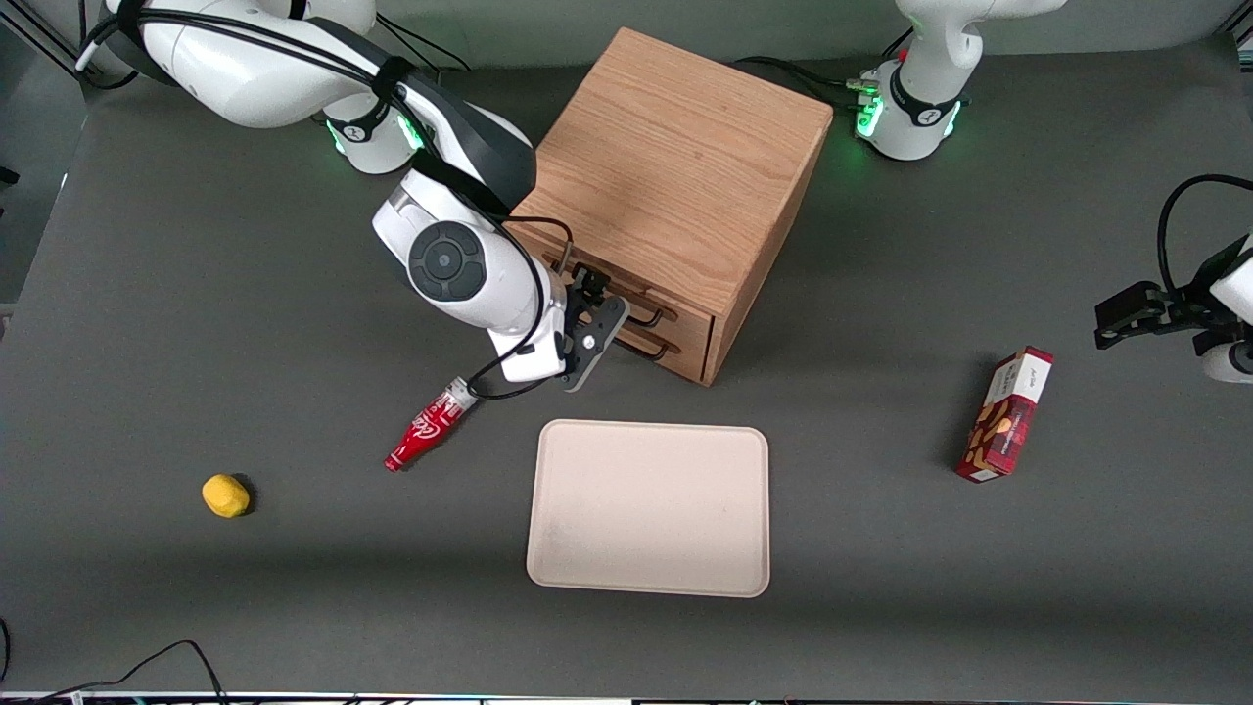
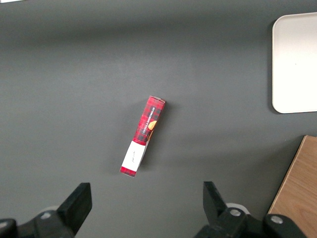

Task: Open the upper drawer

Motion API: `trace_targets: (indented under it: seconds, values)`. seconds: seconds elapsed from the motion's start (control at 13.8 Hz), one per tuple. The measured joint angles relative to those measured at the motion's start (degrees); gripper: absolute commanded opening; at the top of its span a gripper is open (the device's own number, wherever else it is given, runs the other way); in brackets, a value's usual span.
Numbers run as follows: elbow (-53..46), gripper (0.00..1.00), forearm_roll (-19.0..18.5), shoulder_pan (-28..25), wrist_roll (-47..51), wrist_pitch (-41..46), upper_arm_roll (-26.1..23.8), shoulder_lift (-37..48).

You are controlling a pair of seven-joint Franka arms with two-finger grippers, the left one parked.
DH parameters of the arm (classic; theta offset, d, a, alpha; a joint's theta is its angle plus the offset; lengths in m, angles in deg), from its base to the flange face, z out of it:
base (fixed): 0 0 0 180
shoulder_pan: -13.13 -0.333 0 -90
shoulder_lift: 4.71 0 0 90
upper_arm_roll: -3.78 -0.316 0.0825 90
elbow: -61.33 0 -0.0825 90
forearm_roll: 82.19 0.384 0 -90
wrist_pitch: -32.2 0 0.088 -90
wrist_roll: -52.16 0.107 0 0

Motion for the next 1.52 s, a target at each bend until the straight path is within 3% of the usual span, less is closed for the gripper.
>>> trace_targets:
  seconds: [0.87, 1.52]
  values:
    - [-4.0, 1.0, -0.8, 0.6, -7.5, -14.4, 14.4, -0.5]
    - [-6.6, 1.0, -0.7, 1.2, -7.6, -15.0, 16.0, -1.6]
